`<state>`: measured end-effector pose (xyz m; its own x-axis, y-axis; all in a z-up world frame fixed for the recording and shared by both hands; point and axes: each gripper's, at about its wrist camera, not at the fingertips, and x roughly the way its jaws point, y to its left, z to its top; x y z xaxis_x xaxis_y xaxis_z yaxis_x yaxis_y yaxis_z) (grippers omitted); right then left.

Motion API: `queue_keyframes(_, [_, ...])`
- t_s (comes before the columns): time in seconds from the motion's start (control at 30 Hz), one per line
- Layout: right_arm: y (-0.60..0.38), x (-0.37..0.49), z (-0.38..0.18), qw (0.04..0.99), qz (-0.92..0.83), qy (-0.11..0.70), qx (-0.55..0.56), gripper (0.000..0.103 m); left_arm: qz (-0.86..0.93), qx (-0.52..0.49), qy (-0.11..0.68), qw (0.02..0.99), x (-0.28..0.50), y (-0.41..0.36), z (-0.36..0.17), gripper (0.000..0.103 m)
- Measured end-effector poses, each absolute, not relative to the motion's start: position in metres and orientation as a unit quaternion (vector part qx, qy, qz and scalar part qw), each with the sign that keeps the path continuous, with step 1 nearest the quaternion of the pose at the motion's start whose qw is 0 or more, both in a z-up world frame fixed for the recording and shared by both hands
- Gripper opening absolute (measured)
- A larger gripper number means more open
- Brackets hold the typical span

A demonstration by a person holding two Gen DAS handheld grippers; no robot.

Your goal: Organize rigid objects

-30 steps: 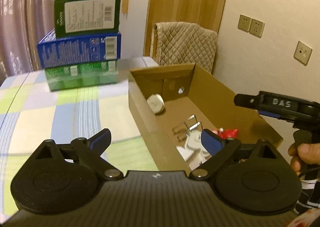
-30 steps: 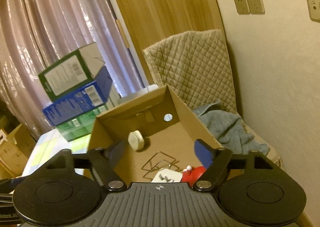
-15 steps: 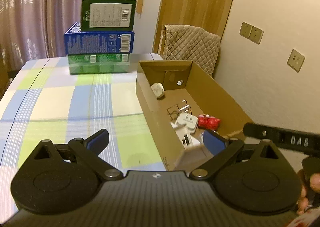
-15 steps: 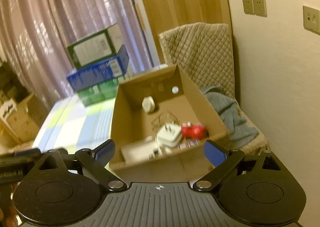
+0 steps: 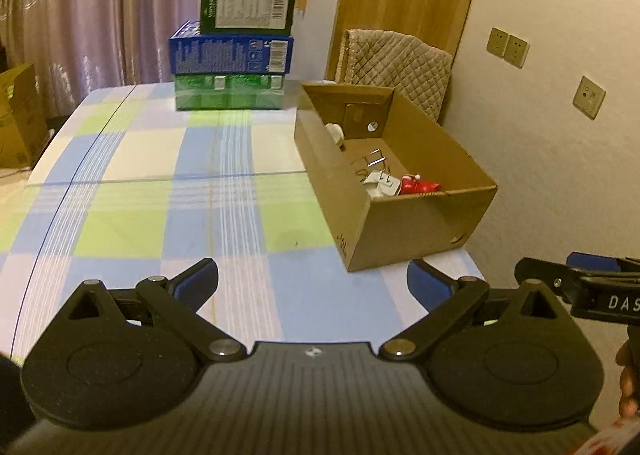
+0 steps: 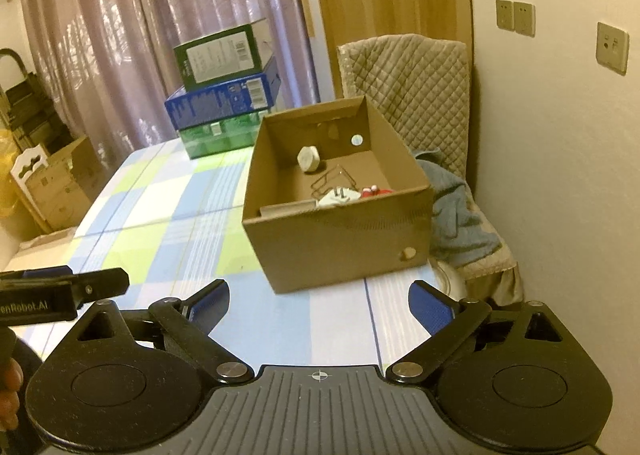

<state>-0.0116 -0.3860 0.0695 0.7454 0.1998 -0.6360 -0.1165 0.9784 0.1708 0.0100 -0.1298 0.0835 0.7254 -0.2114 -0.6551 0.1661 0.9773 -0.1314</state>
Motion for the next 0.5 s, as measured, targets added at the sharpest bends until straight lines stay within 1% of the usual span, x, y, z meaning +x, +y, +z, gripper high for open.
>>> queue_keyframes(0.3, [-0.385, -0.031, 0.068, 0.929, 0.095, 0.350, 0.065, 0.094, -0.107, -0.032, 0.360, 0.926, -0.017, -0.127, 0.082, 0.100])
queue_keyframes(0.5, [-0.380, -0.036, 0.065, 0.929, 0.098, 0.353, 0.059, 0.094, -0.098, -0.027, 0.363, 0.926, -0.021, -0.125, 0.077, 0.100])
